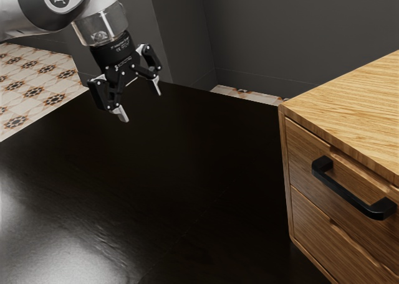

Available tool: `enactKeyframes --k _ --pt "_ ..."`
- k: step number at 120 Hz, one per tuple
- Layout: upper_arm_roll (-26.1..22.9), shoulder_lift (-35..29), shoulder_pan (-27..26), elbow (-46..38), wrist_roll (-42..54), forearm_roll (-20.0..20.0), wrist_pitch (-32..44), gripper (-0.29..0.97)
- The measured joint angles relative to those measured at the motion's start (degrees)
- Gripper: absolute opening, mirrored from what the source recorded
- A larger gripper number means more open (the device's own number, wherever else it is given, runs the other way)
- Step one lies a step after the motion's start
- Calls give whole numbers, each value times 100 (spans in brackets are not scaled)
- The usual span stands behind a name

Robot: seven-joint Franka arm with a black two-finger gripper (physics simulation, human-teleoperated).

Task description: Pull the drawer handle with one arm to open the drawer

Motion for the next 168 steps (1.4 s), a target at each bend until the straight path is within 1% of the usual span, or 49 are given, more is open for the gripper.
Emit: enactKeyframes --k 33,37,45,49,53,56,57,61,65,68,74,78,82,84,87,93,103,109,120,128,133,139,151,162,168 --pt "0 -14 -2 70 -1 1 -11 68" --pt "3 -7 1 272 -5 7 -57 68" --pt "-26 -159 -53 1076 -28 65 -234 68" --pt "-177 -422 -58 1260 -41 97 -308 68" --pt "-781 -968 219 1109 -62 302 -339 68" --pt "-1265 -1457 344 765 -89 522 -300 68" --pt "-1394 -1624 280 625 -99 592 -278 68" --pt "-1733 -2237 -280 37 -141 865 -157 68" --pt "-1793 -2769 -959 -574 -192 1167 5 68" --pt "-1601 -3259 -1760 -1159 -247 1469 170 68" --pt "-1262 -4156 -3185 -2212 -389 2164 488 68" --pt "-1077 -4717 -4000 -2850 -502 2651 677 68" --pt "-725 -5185 -4752 -3348 -614 3091 851 68" --pt "-535 -5327 -5029 -3517 -666 3274 940 68" --pt "-322 -5478 -5313 -3739 -742 3507 1083 68" --pt "47 -5641 -5603 -4108 -883 3855 1423 68" --pt "522 -5859 -5664 -4831 -1098 4195 2239 68" --pt "652 -5625 -5486 -4982 -1245 4292 2691 68" --pt "773 -4977 -5054 -5001 -1608 4221 3460 68" --pt "772 -4664 -4916 -5013 -1919 4066 3958 67" --pt "623 -4577 -4867 -5044 -2107 4002 4172 68" --pt "327 -4526 -4710 -5141 -2319 3930 4362 68" --pt "-399 -4403 -3957 -5408 -2711 3567 4669 68" --pt "-589 -4997 -3757 -6047 -3015 3380 4943 68" --pt "-615 -5179 -3698 -6236 -3164 3327 5064 68"
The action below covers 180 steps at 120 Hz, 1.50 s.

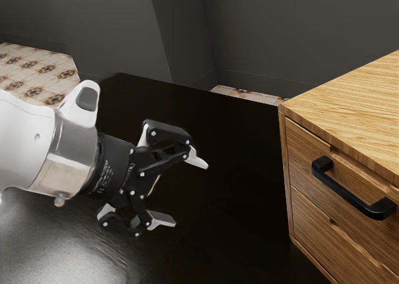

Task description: Pull the drawer handle with one arm to open the drawer

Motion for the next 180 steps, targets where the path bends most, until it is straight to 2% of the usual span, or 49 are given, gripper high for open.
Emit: enactKeyframes --k 10,16,26,36,59,95,111,132,180 --pt "-19 79 66 -135 -229 -64 227 68" --pt "-18 583 88 81 -359 -95 368 67" --pt "-17 1840 59 1027 -545 -127 528 68" --pt "-17 2247 44 1332 -700 -212 636 68" --pt "-21 2444 9 1380 -974 -390 768 68" --pt "66 2696 -402 1430 -1259 -451 924 68" --pt "103 2994 -417 1772 -1291 -458 976 68" --pt "105 3267 -585 1830 -1283 -551 1144 67" --pt "203 3257 -665 1733 -1260 -600 1304 67"
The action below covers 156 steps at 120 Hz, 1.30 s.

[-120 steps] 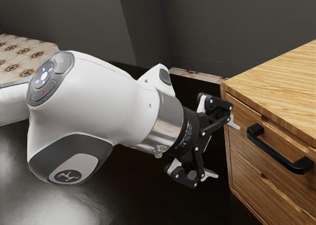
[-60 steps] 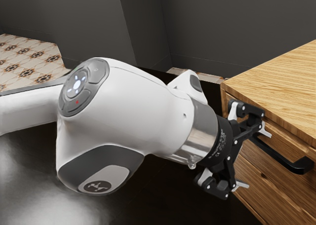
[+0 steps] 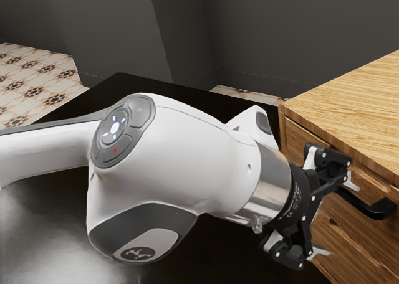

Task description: Pull the drawer handle with one arm to open the drawer

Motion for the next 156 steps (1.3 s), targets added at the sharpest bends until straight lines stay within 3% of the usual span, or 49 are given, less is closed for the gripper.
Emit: enactKeyframes --k 116,156 --pt "17 -916 -258 -762 64 12 -104 67" --pt "17 -1095 -348 -766 90 41 -587 67"
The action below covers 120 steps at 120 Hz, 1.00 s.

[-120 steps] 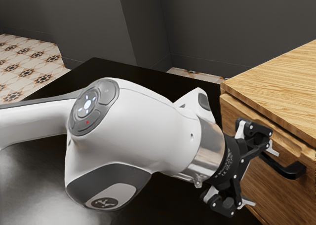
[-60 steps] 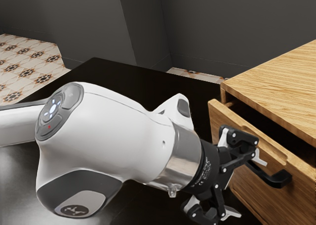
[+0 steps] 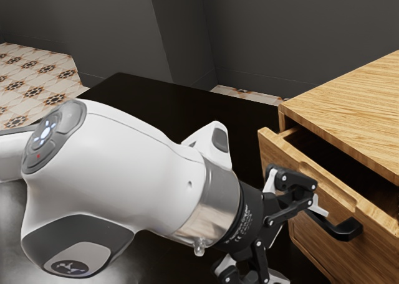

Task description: Pull the drawer handle with one arm to open the drawer

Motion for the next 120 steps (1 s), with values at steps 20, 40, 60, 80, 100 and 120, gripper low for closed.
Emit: enactKeyframes --k 20,40,60,80,100,120 --pt "0 -104 -6 -5 9 -12 -267 67" --pt "5 -455 -6 -164 25 -25 -497 67" --pt "21 -608 0 -298 47 -16 -626 67" --pt "29 -870 36 -439 65 -26 -728 67" --pt "183 -1103 41 -598 82 -6 -812 67" --pt "182 -1244 -2 -734 97 21 -858 67"
